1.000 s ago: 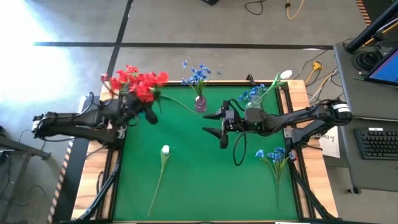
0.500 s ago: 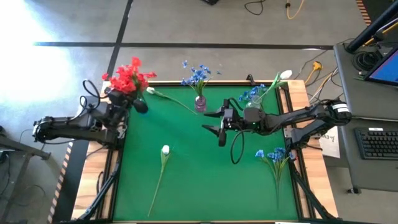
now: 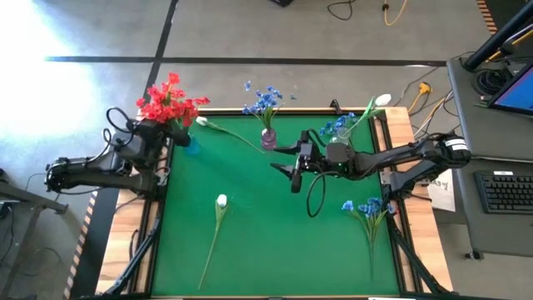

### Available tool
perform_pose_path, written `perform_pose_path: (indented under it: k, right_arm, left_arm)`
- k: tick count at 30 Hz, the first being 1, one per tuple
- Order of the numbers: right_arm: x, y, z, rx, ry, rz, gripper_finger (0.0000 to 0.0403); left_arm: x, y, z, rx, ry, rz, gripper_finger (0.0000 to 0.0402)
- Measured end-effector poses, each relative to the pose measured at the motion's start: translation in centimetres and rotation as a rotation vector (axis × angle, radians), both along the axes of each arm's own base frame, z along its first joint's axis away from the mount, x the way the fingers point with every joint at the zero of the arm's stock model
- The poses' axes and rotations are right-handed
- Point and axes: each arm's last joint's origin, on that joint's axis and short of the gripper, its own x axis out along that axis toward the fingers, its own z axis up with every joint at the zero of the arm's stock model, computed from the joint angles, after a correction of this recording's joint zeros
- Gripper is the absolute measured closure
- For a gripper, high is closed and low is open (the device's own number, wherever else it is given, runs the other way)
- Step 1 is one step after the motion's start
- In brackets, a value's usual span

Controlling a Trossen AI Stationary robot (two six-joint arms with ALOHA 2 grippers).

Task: Sort flowers into vase by color
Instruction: Put the red flowers into the blue vase

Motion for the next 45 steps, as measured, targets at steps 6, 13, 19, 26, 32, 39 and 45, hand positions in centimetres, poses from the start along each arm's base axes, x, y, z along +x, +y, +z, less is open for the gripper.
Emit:
perform_pose_path:
  k: [6, 13, 19, 26, 32, 39, 45]
  right_arm:
    - [0.0, -0.1, 0.0, 0.000, 0.000, -0.003, 0.0170]
    - [0.0, -0.1, 0.0, 0.002, 0.000, -0.003, 0.0170]
    - [0.0, -0.1, 0.0, 0.011, -0.002, -0.002, 0.0170]
    - [0.0, -0.1, 0.0, 0.009, -0.002, -0.002, 0.0170]
    - [0.0, -0.1, 0.0, 0.007, -0.001, -0.002, 0.0170]
    - [0.0, -0.1, 0.0, 0.004, 0.000, -0.002, 0.0170]
    - [0.0, -0.1, 0.0, -0.001, 0.001, -0.002, 0.0170]
  left_arm:
    - [0.0, 0.1, 0.0, -0.009, -0.042, 0.016, 0.0401]
    - [0.3, 1.1, -0.3, -0.026, -0.109, 0.108, 0.0401]
    - [0.5, 1.9, -0.5, -0.027, -0.103, 0.185, 0.0401]
    - [1.0, 2.2, -0.8, -0.032, -0.089, 0.205, 0.0401]
    - [1.2, 2.6, -0.8, -0.030, -0.094, 0.223, 0.0401]
    - [1.1, 3.0, -0.8, -0.030, -0.099, 0.245, 0.0401]
    - [1.4, 3.1, -1.0, -0.034, -0.090, 0.246, 0.0401]
